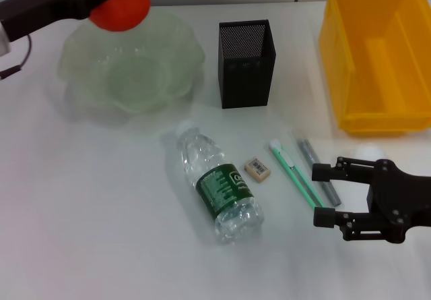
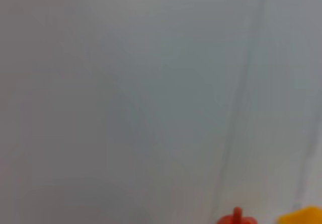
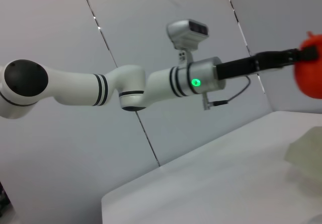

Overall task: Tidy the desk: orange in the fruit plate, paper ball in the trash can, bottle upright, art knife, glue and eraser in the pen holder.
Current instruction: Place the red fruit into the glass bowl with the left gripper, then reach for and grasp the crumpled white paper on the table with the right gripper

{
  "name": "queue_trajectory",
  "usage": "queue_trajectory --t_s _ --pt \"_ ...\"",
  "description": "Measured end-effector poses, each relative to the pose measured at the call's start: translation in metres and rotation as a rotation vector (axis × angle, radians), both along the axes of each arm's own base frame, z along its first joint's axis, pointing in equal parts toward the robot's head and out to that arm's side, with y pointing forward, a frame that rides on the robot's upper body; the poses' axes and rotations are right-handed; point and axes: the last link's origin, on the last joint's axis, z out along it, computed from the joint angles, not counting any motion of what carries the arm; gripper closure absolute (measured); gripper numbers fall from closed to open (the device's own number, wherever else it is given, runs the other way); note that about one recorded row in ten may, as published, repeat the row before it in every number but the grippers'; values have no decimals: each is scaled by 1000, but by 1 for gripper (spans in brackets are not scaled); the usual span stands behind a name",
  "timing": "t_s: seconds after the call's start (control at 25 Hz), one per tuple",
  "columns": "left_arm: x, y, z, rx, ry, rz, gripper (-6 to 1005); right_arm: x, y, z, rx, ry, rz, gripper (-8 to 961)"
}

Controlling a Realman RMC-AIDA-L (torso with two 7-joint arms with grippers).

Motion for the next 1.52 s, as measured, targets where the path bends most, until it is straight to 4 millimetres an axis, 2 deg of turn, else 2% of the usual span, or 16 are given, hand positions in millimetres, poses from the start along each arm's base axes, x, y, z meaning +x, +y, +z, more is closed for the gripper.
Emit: queue_trajectory --t_s 0.2,0.44,0.56,0.6,0.64,0.76,0.8,0.84,0.88,1.04,1.08,1.12,1.16,1.2,1.28,1.52 --pt "-1 7 -9 35 48 26 767 4 -6 -2 -4 9 -23 172" --pt "0 -2 -7 26 -9 -4 496 6 -6 -1 9 15 -34 174" --pt "1 -27 0 -22 -84 -101 350 6 -5 7 44 42 -45 174" --pt "-1 -55 9 -81 -136 -205 302 5 -4 18 68 64 -44 174" --pt "-1 -55 9 -81 -136 -205 275 5 -4 18 68 64 -44 175" --pt "-8 -97 21 -193 -172 -336 192 2 0 47 89 83 -33 175" --pt "-15 -122 23 -280 -162 -401 165 -4 8 71 79 29 -54 175" --pt "-15 -122 23 -280 -162 -401 165 -4 8 71 79 29 -54 176" --pt "-18 -132 22 -317 -151 -419 166 -15 18 92 51 -73 -85 176" --pt "-32 -153 12 -417 -98 -407 167 -47 29 115 8 -274 -97 177" --pt "-34 -154 10 -428 -88 -394 167 -75 34 124 11 -446 -100 177" --pt "-36 -155 8 -438 -79 -384 168 -75 34 124 11 -446 -100 177" --pt "-38 -155 5 -447 -70 -372 168 -99 38 125 31 -626 -124 177" --pt "-39 -155 3 -456 -63 -362 169 -99 38 125 31 -626 -124 177" --pt "-41 -156 -2 -466 -54 -347 169 -123 44 117 63 -881 -163 178" --pt "-45 -156 -11 -482 -31 -312 175 -124 58 91 44 -1129 -231 179"
